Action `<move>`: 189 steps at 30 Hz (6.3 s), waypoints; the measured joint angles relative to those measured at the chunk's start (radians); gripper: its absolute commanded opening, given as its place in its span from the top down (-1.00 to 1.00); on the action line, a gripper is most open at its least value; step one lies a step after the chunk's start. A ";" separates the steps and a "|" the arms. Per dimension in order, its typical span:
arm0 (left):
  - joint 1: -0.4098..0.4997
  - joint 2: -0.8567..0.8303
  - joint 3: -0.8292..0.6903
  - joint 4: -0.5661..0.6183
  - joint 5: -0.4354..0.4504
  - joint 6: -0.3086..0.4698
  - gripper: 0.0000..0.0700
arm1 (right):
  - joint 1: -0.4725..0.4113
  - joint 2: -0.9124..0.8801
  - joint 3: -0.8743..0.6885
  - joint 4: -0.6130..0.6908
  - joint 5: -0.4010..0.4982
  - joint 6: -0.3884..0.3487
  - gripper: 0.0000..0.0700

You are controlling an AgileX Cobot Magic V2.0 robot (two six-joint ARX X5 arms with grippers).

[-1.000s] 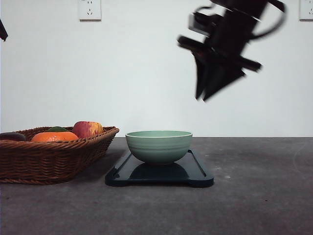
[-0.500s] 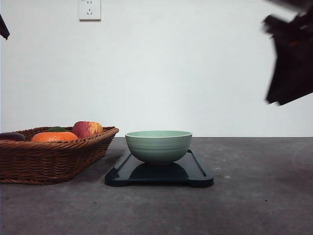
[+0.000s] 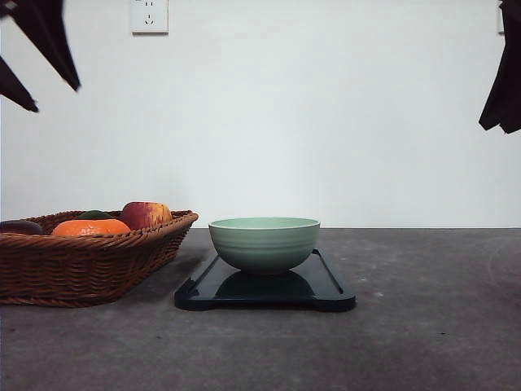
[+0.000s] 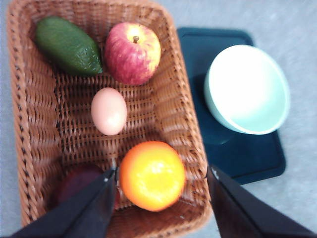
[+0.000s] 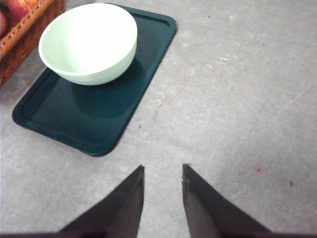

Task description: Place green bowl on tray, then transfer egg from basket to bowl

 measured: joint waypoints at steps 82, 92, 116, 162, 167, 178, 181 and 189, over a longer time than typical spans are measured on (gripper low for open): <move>-0.047 0.583 0.218 -0.010 -0.162 0.058 0.48 | 0.000 0.000 0.000 0.007 0.001 0.011 0.57; -0.048 0.384 0.218 -0.001 -0.159 0.039 0.48 | 0.000 0.000 0.000 0.007 0.003 0.011 0.57; -0.344 0.327 0.224 0.362 -0.025 -0.004 0.46 | 0.000 0.000 0.000 0.006 0.004 0.011 0.57; -0.448 0.698 0.224 0.478 -0.199 0.031 0.46 | 0.000 0.000 0.000 0.005 0.001 0.011 0.57; -0.448 0.698 0.224 0.479 -0.199 0.031 0.46 | 0.000 0.000 0.000 0.003 0.001 0.011 0.57; -0.449 0.698 0.224 0.474 -0.198 0.012 -0.01 | 0.000 0.000 0.000 -0.007 0.001 0.011 0.57; -0.453 0.698 0.224 0.473 -0.195 0.001 -0.01 | 0.000 0.000 0.000 -0.018 0.001 0.011 0.57; -0.456 0.666 0.253 0.420 -0.187 -0.019 0.00 | 0.000 0.000 0.000 -0.037 0.001 0.011 0.57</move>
